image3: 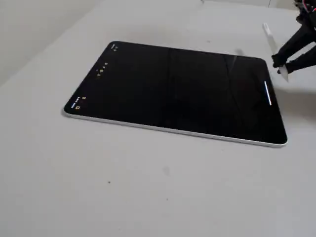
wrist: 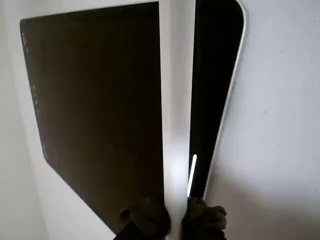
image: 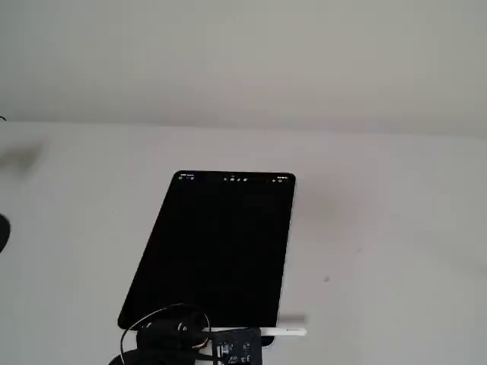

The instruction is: Draw a circular shape on the ipad using the apple pencil

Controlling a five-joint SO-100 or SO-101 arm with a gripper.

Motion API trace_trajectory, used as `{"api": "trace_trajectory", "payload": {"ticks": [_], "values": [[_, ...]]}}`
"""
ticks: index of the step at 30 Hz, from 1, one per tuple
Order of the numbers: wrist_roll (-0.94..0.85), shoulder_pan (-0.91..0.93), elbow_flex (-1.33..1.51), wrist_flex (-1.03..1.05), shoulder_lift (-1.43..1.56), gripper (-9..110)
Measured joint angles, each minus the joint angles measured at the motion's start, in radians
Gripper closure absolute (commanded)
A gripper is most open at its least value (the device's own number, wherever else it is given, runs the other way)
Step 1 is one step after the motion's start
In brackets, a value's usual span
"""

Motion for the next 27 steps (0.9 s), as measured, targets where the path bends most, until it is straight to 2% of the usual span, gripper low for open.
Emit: {"api": "trace_trajectory", "payload": {"ticks": [7,15,19,23,27], "values": [[-0.044,-0.018,0.012,-0.046,0.0,101],[-0.476,-0.063,0.012,-0.258,0.0,101],[-0.696,-0.091,0.043,-0.428,-0.002,102],[-0.816,-0.164,0.071,-0.615,-0.035,102],[-0.908,-0.204,0.072,-0.902,-0.23,102]]}}
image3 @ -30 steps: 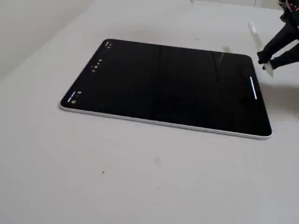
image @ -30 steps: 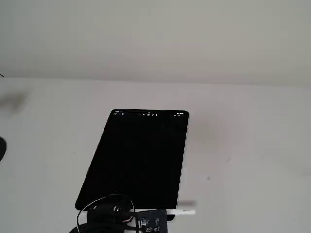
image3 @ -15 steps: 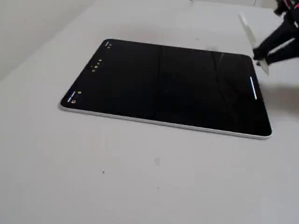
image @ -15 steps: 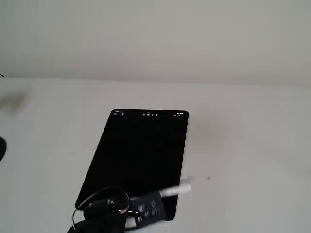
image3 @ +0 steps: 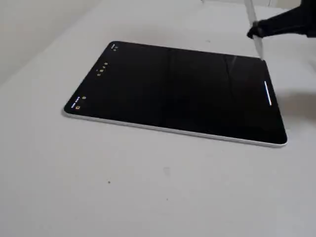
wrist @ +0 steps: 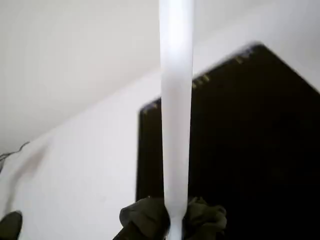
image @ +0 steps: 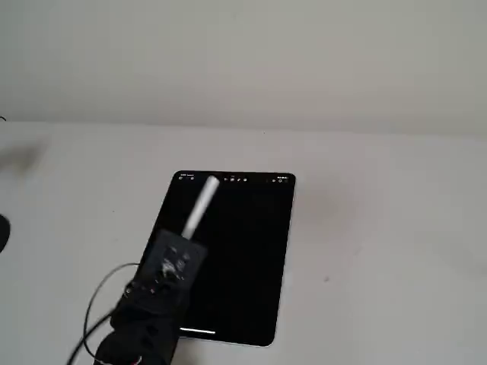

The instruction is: Draw a circular shape on the ipad using the apple pencil

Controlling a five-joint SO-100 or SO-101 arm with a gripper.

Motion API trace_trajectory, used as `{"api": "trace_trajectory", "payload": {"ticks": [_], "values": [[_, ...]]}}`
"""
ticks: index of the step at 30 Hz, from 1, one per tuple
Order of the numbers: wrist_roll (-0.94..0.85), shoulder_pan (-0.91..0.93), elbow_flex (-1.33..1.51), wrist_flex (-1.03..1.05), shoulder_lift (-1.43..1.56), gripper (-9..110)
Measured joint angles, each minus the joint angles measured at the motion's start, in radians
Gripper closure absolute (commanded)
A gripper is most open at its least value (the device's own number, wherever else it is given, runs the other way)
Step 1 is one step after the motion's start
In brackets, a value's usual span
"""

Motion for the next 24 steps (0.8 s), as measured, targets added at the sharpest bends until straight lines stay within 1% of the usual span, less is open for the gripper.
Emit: {"api": "trace_trajectory", "payload": {"ticks": [3,7,12,14,16,19,24], "values": [[-0.057,-0.005,-0.009,-0.295,-0.267,102],[-0.092,0.02,-0.121,-0.649,-0.706,102],[-0.175,0.087,-0.365,-1.098,-1.307,102],[-0.21,0.114,-0.468,-1.229,-1.529,102],[-0.238,0.135,-0.551,-1.324,-1.707,102],[-0.276,0.163,-0.664,-1.41,-1.901,102],[-0.31,0.187,-0.781,-1.454,-2.06,102]]}}
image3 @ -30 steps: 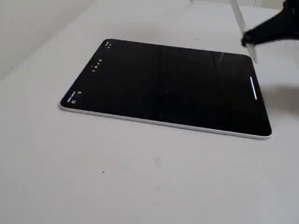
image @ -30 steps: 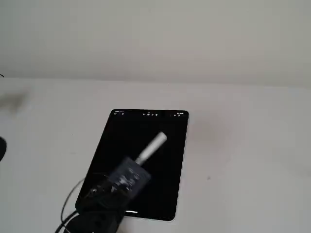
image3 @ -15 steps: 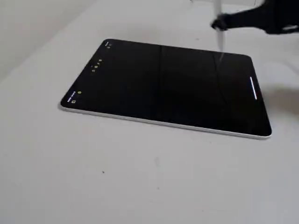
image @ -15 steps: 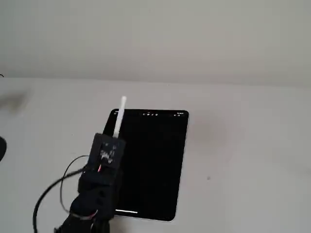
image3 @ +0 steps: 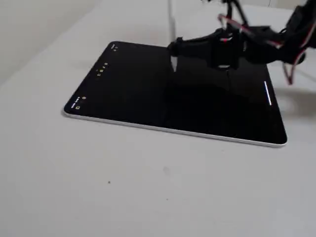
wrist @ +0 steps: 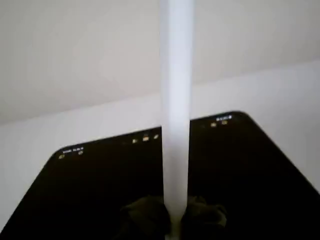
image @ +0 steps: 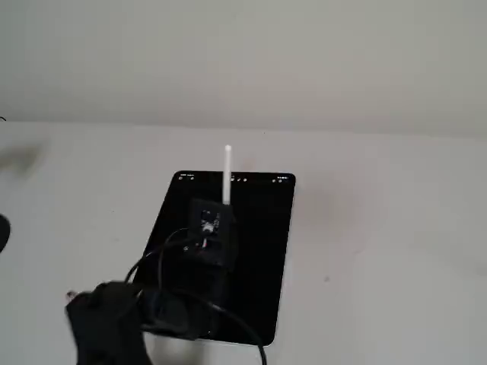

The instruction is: Draw a circular shape on the ipad using the apple pencil

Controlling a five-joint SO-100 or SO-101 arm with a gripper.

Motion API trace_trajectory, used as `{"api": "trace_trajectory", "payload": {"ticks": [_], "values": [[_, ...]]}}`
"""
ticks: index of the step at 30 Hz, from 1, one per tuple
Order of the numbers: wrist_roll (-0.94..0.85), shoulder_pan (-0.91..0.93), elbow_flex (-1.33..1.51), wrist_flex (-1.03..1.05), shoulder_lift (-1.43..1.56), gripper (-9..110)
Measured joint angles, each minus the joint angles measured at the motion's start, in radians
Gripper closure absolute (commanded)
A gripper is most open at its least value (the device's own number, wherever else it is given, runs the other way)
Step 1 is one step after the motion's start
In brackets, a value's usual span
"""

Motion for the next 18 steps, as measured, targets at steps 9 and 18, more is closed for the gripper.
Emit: {"api": "trace_trajectory", "payload": {"ticks": [9,18], "values": [[-0.003,0.002,-0.029,-0.006,-0.026,102],[-0.018,-0.025,-0.031,-0.026,-0.041,102]]}}
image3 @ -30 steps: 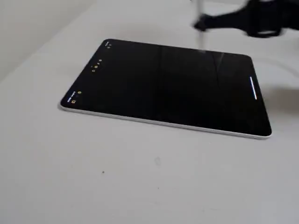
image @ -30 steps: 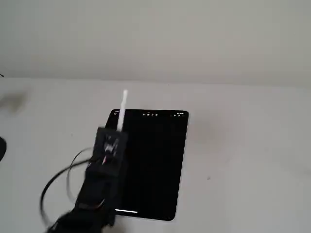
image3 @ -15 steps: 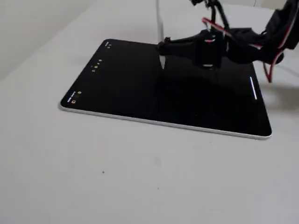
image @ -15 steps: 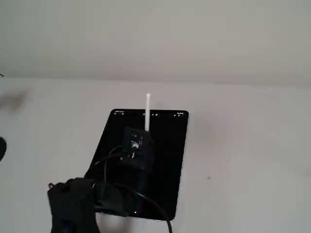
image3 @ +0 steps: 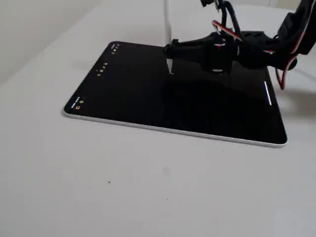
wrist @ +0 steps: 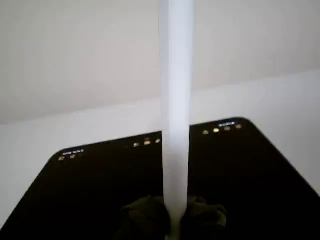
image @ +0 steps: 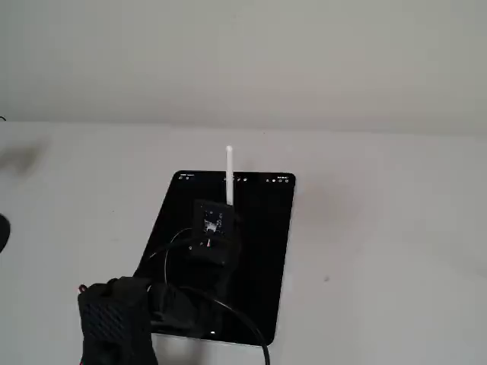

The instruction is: Draw a circular shape on the ipad using the apple pencil

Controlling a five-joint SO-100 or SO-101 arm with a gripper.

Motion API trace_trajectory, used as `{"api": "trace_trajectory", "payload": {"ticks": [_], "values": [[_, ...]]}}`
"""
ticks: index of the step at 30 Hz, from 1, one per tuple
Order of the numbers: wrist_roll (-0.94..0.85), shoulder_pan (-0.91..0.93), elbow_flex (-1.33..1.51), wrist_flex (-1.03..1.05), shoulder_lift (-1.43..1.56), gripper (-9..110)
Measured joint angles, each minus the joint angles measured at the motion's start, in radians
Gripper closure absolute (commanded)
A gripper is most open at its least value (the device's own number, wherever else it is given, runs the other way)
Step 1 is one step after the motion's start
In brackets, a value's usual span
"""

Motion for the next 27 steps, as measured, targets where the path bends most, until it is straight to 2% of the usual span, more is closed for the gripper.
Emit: {"api": "trace_trajectory", "payload": {"ticks": [12,27], "values": [[0.0,-0.081,0.006,-0.008,-0.002,102],[-0.031,-0.086,0.225,-0.021,0.13,102]]}}
